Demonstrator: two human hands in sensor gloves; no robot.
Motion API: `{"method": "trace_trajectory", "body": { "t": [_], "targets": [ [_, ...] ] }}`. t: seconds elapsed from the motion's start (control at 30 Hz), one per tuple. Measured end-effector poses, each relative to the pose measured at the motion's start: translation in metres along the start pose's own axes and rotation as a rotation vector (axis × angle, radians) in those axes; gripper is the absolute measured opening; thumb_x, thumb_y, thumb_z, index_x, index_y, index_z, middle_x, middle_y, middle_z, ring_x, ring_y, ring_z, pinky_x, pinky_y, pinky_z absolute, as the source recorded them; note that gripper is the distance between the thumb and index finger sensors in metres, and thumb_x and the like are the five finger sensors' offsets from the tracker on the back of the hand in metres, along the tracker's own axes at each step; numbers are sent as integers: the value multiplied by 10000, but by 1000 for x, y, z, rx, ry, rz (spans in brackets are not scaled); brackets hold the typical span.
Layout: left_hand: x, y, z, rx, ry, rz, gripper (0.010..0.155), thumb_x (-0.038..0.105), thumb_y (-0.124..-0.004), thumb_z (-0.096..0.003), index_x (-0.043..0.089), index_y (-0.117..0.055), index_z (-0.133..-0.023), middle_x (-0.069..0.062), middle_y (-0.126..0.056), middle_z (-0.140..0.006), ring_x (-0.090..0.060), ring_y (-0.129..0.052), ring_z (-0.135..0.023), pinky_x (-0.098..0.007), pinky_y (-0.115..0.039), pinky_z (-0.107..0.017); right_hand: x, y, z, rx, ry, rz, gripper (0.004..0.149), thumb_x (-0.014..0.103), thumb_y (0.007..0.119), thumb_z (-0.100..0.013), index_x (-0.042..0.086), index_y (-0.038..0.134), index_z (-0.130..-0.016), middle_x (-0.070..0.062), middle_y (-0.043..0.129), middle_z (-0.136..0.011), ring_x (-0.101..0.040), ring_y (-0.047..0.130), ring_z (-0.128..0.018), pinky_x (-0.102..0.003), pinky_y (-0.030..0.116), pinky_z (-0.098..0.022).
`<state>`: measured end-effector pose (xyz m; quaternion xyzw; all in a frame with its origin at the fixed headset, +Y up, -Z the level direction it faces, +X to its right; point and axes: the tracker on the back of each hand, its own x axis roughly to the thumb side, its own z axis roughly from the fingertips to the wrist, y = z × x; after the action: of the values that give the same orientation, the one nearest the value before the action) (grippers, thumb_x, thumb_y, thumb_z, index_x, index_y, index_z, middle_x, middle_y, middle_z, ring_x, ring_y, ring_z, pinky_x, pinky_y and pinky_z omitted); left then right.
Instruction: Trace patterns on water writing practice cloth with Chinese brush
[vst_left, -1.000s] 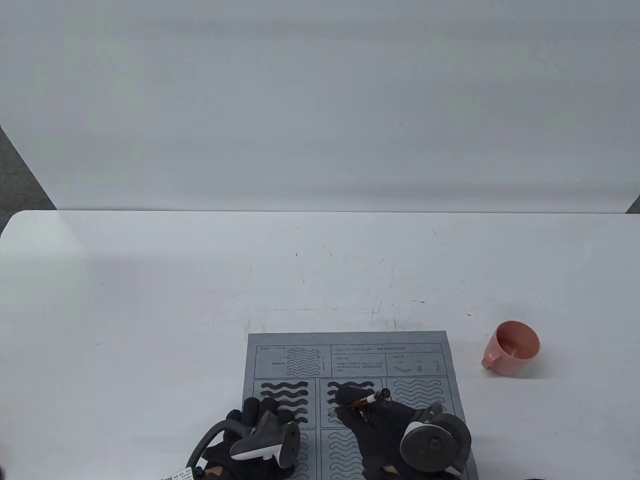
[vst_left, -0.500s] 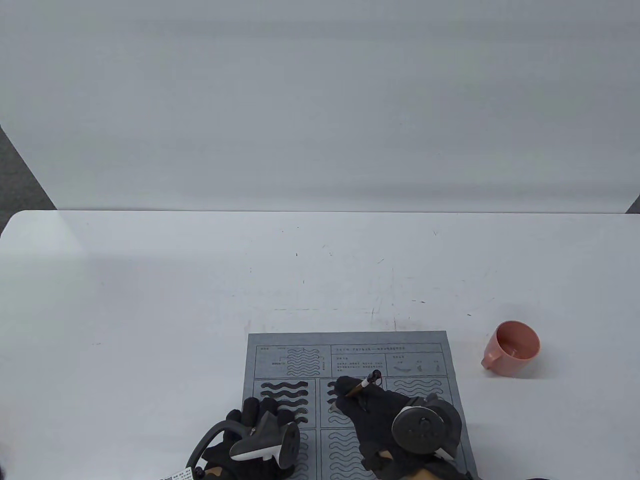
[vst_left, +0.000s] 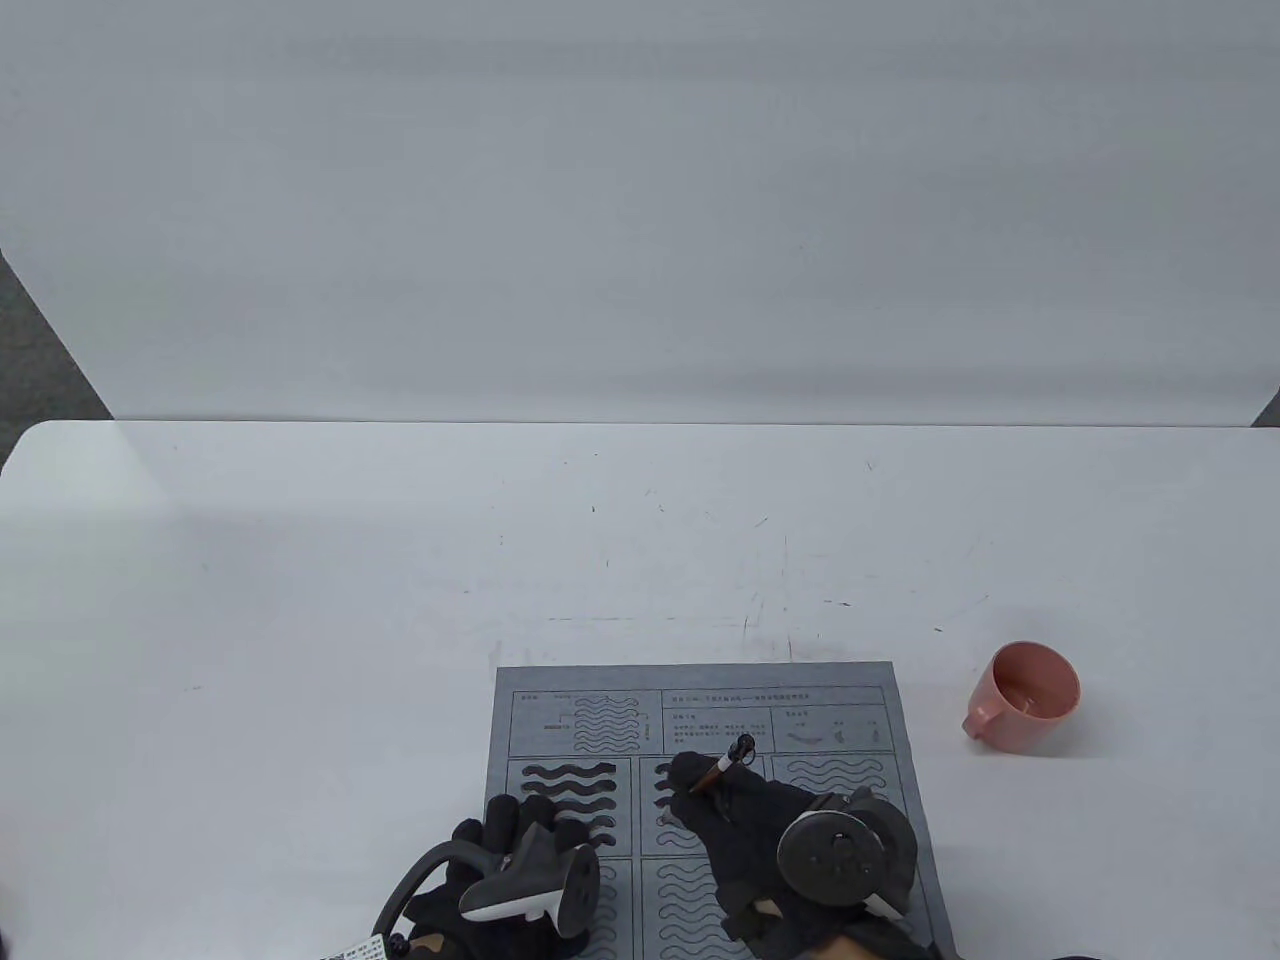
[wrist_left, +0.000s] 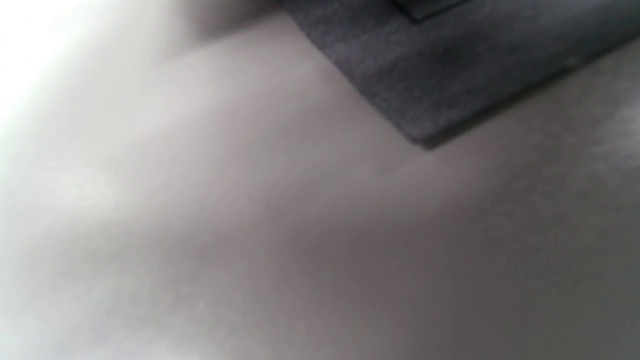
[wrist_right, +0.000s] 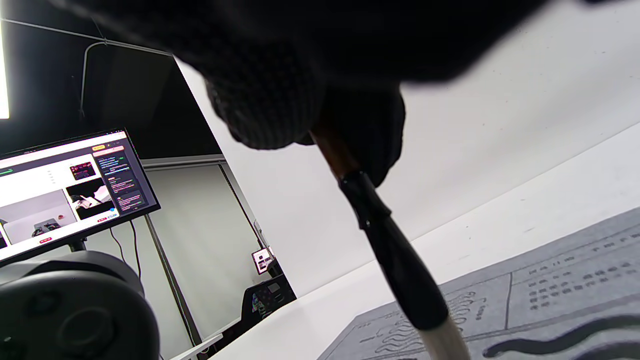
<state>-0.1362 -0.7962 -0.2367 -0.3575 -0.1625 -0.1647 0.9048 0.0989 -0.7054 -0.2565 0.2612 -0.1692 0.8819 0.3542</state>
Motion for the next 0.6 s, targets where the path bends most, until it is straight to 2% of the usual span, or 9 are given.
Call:
{"method": "trace_trajectory", "body": {
  "t": [0.6],
  "targets": [
    [0, 0, 0, 0, 0, 0, 895, 635, -296, -347, 288, 334, -880, -163, 344, -974, -528, 203, -970, -717, -84, -746, -4, -1, 1, -20, 46, 34, 375, 240, 913, -428, 44, 900, -748, -208, 1068, -641, -89, 939, 44, -357, 840, 84]
  ]
}}
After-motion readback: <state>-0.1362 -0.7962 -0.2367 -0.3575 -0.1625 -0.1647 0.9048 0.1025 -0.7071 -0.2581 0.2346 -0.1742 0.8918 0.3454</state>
